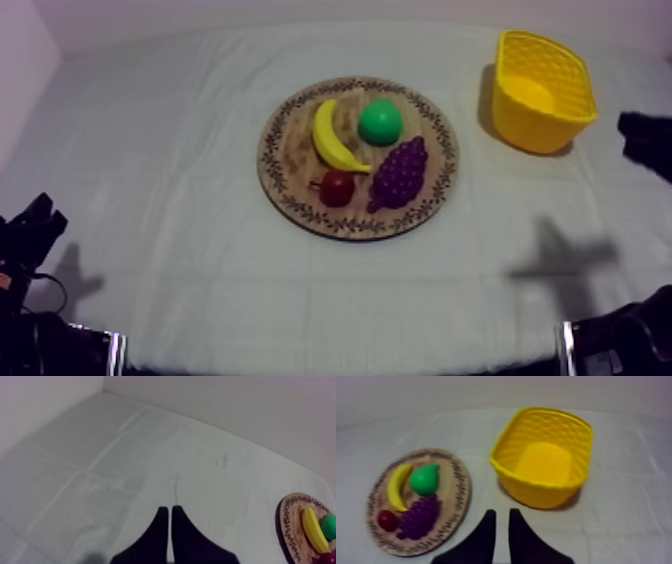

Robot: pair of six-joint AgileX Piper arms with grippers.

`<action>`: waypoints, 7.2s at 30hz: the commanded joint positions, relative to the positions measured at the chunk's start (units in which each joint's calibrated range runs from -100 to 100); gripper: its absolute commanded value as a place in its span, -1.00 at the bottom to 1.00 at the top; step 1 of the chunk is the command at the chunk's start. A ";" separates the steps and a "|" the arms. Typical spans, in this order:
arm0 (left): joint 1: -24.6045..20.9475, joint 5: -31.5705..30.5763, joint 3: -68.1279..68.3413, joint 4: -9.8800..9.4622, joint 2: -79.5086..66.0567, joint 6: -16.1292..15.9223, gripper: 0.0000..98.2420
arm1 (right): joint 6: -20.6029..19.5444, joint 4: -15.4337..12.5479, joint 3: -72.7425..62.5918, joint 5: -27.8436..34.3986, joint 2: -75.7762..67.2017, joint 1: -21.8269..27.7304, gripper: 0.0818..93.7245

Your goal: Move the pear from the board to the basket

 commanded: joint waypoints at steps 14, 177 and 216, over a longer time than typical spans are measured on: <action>0.01 -0.02 0.04 0.00 -0.04 0.00 -1.00 | -11.88 4.28 -34.91 12.53 39.15 -23.07 -0.77; 0.01 -0.02 0.04 0.00 -0.04 0.00 -1.00 | -1.50 2.76 -44.77 -2.72 77.44 5.66 0.00; 0.01 -0.02 0.04 0.00 -0.04 0.00 -1.00 | -26.12 20.67 -21.35 -14.04 65.54 9.23 -0.97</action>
